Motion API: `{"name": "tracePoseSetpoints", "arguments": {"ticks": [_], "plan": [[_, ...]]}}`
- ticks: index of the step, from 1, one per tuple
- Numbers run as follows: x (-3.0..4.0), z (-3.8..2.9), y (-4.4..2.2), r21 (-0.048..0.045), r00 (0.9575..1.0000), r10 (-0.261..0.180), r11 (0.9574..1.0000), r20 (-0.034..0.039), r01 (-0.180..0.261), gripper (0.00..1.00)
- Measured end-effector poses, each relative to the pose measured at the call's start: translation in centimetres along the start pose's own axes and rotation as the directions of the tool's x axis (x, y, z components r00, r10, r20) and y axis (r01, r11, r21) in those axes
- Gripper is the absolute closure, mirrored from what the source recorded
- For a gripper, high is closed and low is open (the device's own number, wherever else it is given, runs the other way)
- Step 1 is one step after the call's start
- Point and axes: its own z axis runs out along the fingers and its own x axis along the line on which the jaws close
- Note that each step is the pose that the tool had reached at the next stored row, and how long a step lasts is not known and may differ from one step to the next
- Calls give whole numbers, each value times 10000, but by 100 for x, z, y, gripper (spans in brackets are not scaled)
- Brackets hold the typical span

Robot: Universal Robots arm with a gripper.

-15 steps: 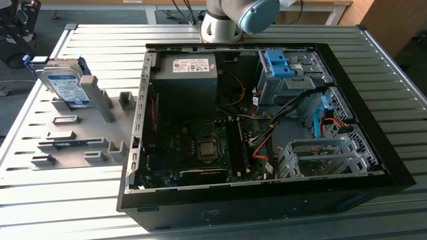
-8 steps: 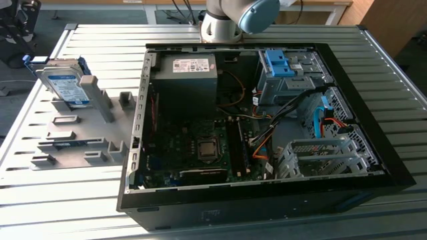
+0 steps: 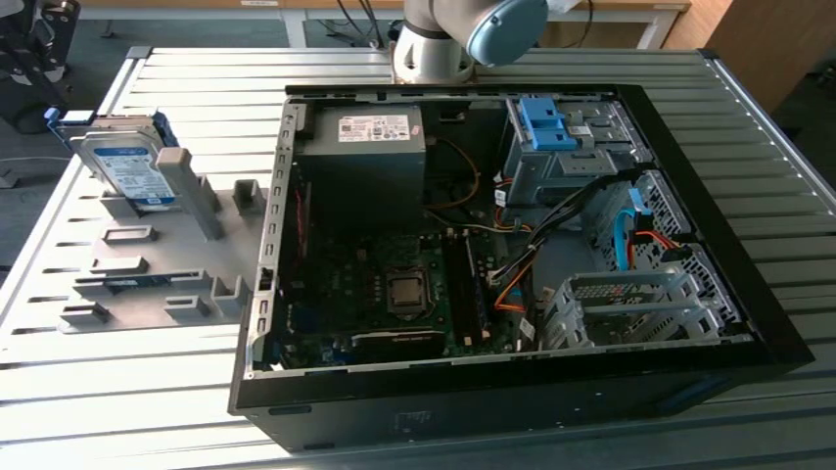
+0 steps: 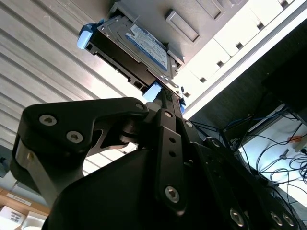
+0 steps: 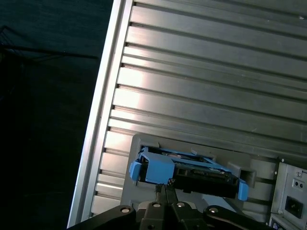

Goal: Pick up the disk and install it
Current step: 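Pick up the disk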

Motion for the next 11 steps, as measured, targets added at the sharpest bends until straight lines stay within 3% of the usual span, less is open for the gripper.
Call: {"name": "tracePoseSetpoints", "arguments": {"ticks": [11], "plan": [[0,0,0,-1,10000,-59,10000,-3,59,89]]}}
